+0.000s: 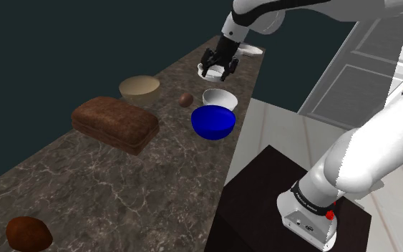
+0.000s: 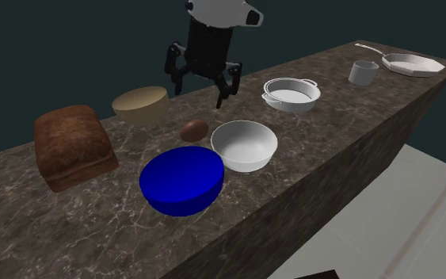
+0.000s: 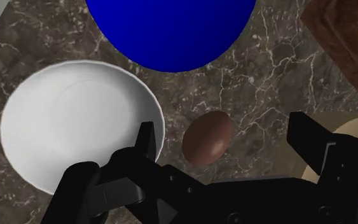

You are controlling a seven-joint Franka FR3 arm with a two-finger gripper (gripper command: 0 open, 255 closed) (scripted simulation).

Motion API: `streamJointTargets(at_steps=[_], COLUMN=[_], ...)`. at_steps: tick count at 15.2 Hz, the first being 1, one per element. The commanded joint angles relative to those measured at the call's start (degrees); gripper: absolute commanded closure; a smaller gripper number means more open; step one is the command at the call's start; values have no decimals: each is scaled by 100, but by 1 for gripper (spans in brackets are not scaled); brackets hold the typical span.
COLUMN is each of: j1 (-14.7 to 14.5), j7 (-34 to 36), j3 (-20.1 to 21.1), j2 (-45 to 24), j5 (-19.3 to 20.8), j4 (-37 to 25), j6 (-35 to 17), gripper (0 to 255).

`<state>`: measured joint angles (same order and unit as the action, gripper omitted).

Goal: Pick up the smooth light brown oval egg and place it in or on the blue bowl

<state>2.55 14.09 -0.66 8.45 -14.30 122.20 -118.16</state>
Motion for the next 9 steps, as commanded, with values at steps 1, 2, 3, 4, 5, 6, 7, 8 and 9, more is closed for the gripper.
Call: streamJointTargets(at_steps=[1, 2, 3, 4, 5, 6, 7, 8, 9], j1=[16, 27, 39, 54, 72, 91, 113, 137, 163], j7=[34, 45, 56, 66, 76, 87, 98, 110, 125], j3=[-41, -59, -76, -90, -101, -109, -115, -119, -120], j2=[-486, -707, -928, -1149, -1371, -1593, -1816, -2039, -2263], j5=[-177, -267, -359, -453, -547, -642, -737, -832, -925], j4=[-272, -398, -529, -666, -808, -956, -1109, -1268, -1432], j6=[-136, -189, -236, -278, -314, -345, -371, -391, -407], gripper=[0, 0, 0, 0, 0, 0, 0, 0, 0])
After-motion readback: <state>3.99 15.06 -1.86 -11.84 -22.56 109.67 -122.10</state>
